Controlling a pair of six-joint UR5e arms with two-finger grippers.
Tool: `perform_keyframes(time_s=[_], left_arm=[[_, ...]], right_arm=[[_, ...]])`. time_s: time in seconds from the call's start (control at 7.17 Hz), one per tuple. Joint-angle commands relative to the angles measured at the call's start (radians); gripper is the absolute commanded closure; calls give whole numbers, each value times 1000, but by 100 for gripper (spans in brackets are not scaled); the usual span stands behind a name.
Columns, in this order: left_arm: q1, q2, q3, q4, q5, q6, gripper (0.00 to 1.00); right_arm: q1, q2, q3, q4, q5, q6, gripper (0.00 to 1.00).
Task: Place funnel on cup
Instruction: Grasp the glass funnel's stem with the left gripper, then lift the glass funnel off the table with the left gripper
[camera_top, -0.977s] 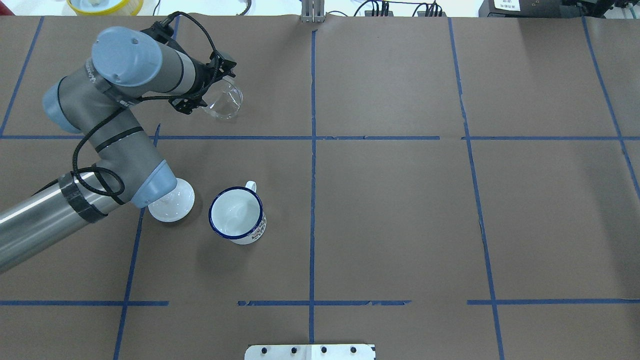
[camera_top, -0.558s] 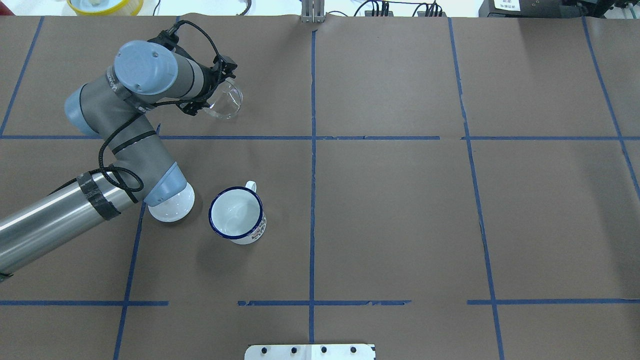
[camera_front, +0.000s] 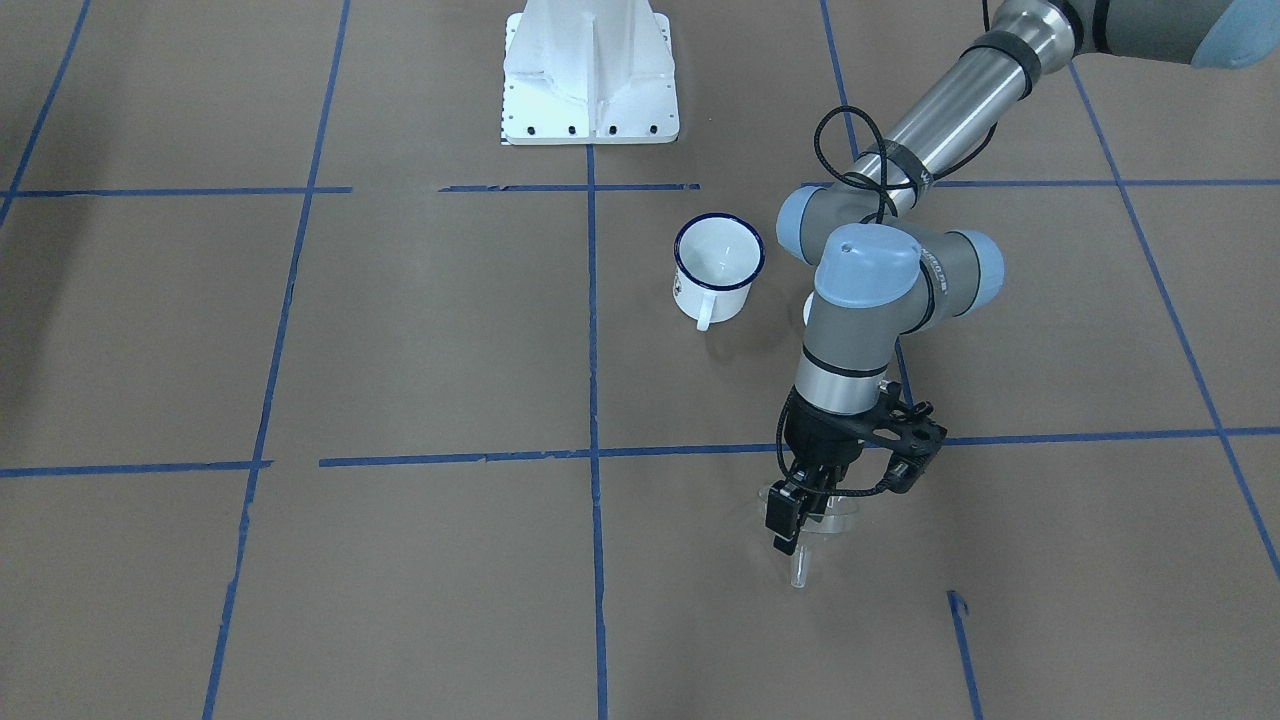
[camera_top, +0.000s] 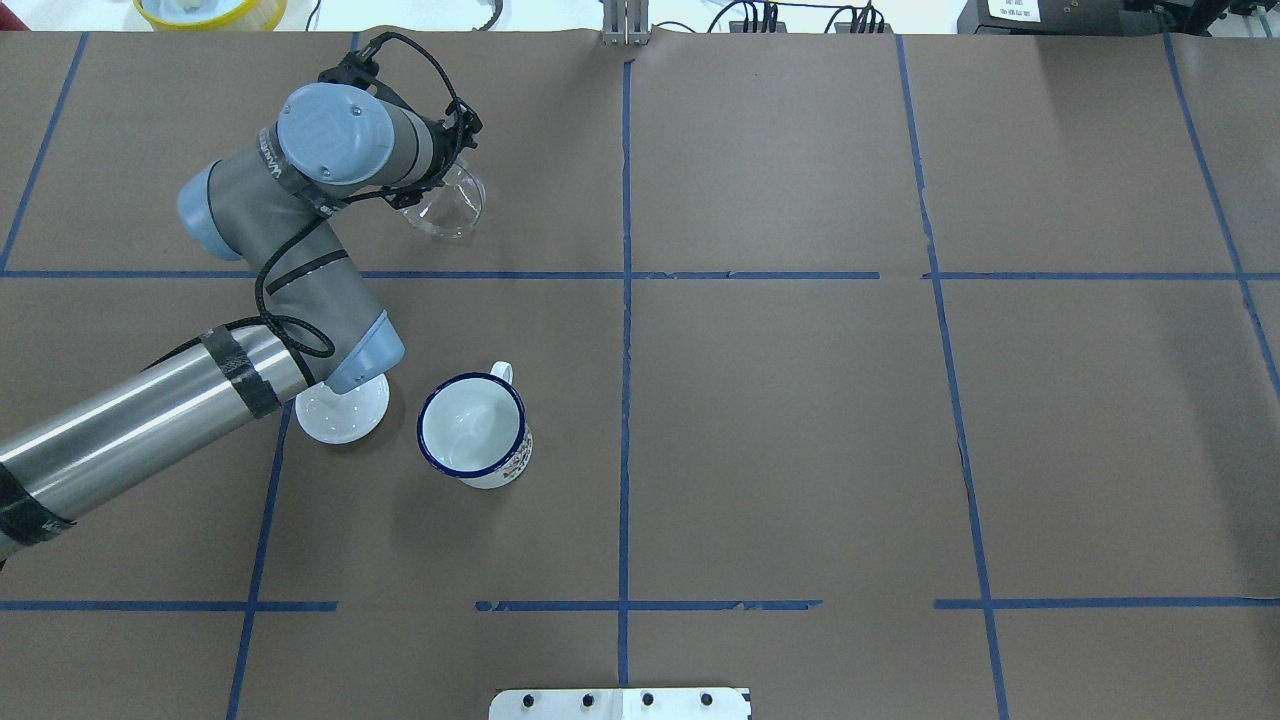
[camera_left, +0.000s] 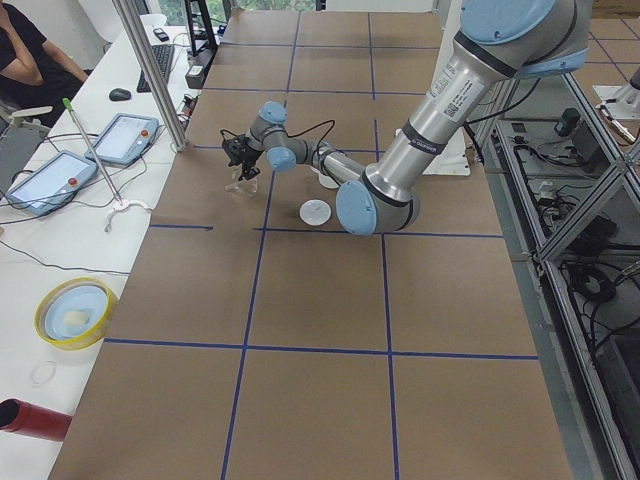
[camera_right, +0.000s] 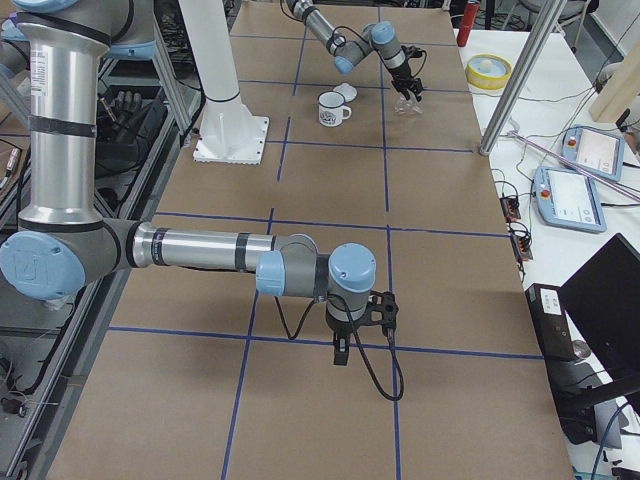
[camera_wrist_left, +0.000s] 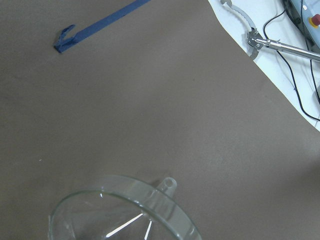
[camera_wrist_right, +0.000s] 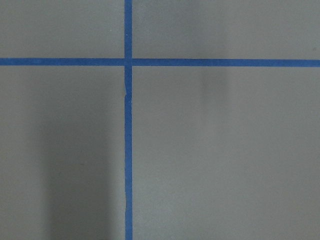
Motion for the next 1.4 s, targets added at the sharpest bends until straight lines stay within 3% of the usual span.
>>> perform_keyframes(time_s=[0.0, 0.14, 0.42, 0.7, 1.12, 1.26], left_arm=[[-21, -1, -1, -22, -3, 5, 100], [-64, 2, -50, -34, -45, 10, 100], [-160, 48, -197, -14, -275, 11, 100], [-222, 99, -440, 193, -449, 17, 100], [-193, 88, -692, 635, -448, 210, 100], [-96, 70, -732, 749, -431, 215, 100]], right_arm=[[0, 0, 0, 0, 0, 0, 0], [0, 0, 0, 0, 0, 0, 0], [0, 0, 0, 0, 0, 0, 0], [0, 0, 0, 0, 0, 0, 0], [0, 0, 0, 0, 0, 0, 0], [0, 0, 0, 0, 0, 0, 0]])
